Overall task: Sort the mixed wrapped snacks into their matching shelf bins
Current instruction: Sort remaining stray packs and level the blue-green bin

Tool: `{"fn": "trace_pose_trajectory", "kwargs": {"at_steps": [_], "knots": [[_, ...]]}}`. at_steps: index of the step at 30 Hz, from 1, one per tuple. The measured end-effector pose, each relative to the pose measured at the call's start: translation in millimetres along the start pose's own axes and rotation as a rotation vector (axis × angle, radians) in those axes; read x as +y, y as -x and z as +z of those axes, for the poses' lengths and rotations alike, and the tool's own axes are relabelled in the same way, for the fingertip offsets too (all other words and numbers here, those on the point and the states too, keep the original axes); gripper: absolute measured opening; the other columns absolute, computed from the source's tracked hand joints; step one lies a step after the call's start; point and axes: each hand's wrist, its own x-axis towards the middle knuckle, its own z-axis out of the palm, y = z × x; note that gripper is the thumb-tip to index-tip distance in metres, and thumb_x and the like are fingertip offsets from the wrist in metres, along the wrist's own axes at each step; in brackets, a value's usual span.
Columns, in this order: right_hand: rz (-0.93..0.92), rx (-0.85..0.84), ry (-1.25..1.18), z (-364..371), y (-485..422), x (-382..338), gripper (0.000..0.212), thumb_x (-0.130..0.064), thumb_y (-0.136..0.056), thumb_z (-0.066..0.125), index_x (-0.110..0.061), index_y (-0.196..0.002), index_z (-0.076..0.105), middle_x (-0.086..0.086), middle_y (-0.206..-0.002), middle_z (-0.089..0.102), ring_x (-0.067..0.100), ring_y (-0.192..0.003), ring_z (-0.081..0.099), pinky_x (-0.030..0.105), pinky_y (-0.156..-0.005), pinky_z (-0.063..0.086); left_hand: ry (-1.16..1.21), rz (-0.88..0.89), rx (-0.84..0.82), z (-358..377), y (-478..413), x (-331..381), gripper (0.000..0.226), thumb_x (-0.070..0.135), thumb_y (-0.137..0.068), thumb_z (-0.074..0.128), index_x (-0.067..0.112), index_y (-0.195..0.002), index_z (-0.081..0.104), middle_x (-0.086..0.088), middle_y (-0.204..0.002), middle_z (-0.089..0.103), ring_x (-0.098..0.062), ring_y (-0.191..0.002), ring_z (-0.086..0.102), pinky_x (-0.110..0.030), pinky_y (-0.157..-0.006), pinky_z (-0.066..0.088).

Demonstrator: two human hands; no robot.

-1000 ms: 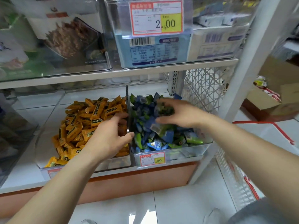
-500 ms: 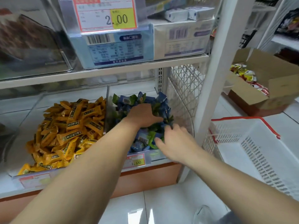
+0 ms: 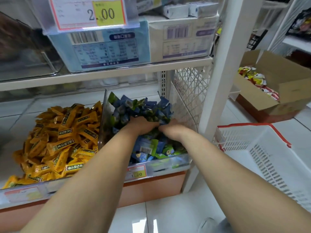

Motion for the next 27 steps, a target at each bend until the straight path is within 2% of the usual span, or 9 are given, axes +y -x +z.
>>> {"fn": "trace_pose_trajectory", "kwargs": {"at_steps": [5,9,11,15,18,21,23,25,27], "knots": [[0.040,-0.028,-0.241,5,-7,-5,0.045,-0.027,-0.096,0.053,-0.010,-0.138,0.053,0.016,-0.136,0.057,0.026,-0.117,0.056,0.033,-0.100,0.046,0.133,0.001,0.063,1,10,-7,0.098,0.080,-0.077,0.042,0.014,-0.149,0.039,-0.015,-0.150,0.046,-0.035,-0.129,0.050,-0.032,-0.094,0.042],[0.094,-0.082,-0.522,8,-5,-5,0.021,-0.034,-0.092,0.053,-0.018,-0.094,0.067,0.006,-0.081,0.066,0.017,-0.061,0.060,0.018,-0.050,0.041,0.592,0.024,0.000,-7,10,-7,0.058,0.065,-0.084,0.049,0.022,-0.117,0.069,-0.011,-0.133,0.062,-0.026,-0.114,0.059,-0.033,-0.094,0.044],[0.132,-0.104,-0.636,7,-4,-4,0.025,-0.039,-0.088,0.056,-0.019,-0.093,0.069,0.005,-0.073,0.063,0.019,-0.058,0.057,0.022,-0.049,0.041,0.804,0.066,-0.056,-10,12,-6,0.039,0.053,-0.092,0.050,0.024,-0.103,0.072,-0.013,-0.128,0.065,-0.027,-0.114,0.060,-0.037,-0.100,0.044],[0.148,-0.115,-0.831,1,-3,-7,0.031,-0.047,-0.082,0.060,-0.018,-0.083,0.070,0.006,-0.062,0.063,0.022,-0.053,0.059,0.030,-0.055,0.046,1.173,0.017,-0.095,-19,19,-8,0.055,0.062,-0.079,0.062,0.024,-0.118,0.071,-0.014,-0.126,0.065,-0.030,-0.118,0.059,-0.042,-0.105,0.045],[0.126,-0.096,-0.959,-8,-1,-12,0.039,-0.050,-0.085,0.054,-0.017,-0.098,0.069,0.007,-0.068,0.061,0.020,-0.051,0.054,0.026,-0.052,0.042,1.353,0.021,-0.105,-41,27,-4,0.039,0.048,-0.083,0.063,0.015,-0.103,0.066,-0.008,-0.117,0.063,-0.023,-0.108,0.057,-0.031,-0.093,0.042],[0.090,-0.187,-1.031,-17,0,-21,0.043,-0.053,-0.087,0.046,-0.019,-0.105,0.065,0.010,-0.081,0.064,0.022,-0.058,0.059,0.027,-0.053,0.048,1.414,0.039,-0.249,-65,43,1,0.033,0.045,-0.079,0.062,0.022,-0.102,0.061,-0.001,-0.114,0.053,-0.015,-0.107,0.044,-0.023,-0.107,0.030],[0.064,-0.205,-1.030,-24,5,-27,0.044,-0.054,-0.089,0.045,-0.017,-0.102,0.066,0.009,-0.082,0.067,0.021,-0.059,0.063,0.026,-0.054,0.049,1.405,0.047,-0.219,-75,50,-5,0.038,0.052,-0.084,0.060,0.019,-0.102,0.062,0.000,-0.102,0.063,-0.013,-0.093,0.060,-0.027,-0.086,0.052],[0.025,-0.137,-0.892,-30,5,-33,0.047,-0.054,-0.091,0.046,-0.012,-0.099,0.066,0.011,-0.086,0.068,0.022,-0.065,0.064,0.026,-0.061,0.050,1.239,0.071,-0.082,-85,60,-11,0.046,0.057,-0.089,0.056,0.017,-0.108,0.064,-0.005,-0.097,0.067,-0.019,-0.078,0.066,-0.031,-0.071,0.055],[-0.023,0.003,-0.647,-33,2,-38,0.042,-0.051,-0.092,0.049,-0.015,-0.101,0.068,0.011,-0.108,0.069,0.027,-0.090,0.063,0.035,-0.080,0.047,0.812,0.106,0.083,-93,69,-14,0.051,0.057,-0.094,0.050,0.021,-0.127,0.061,-0.005,-0.125,0.063,-0.023,-0.105,0.063,-0.037,-0.095,0.049]]}}
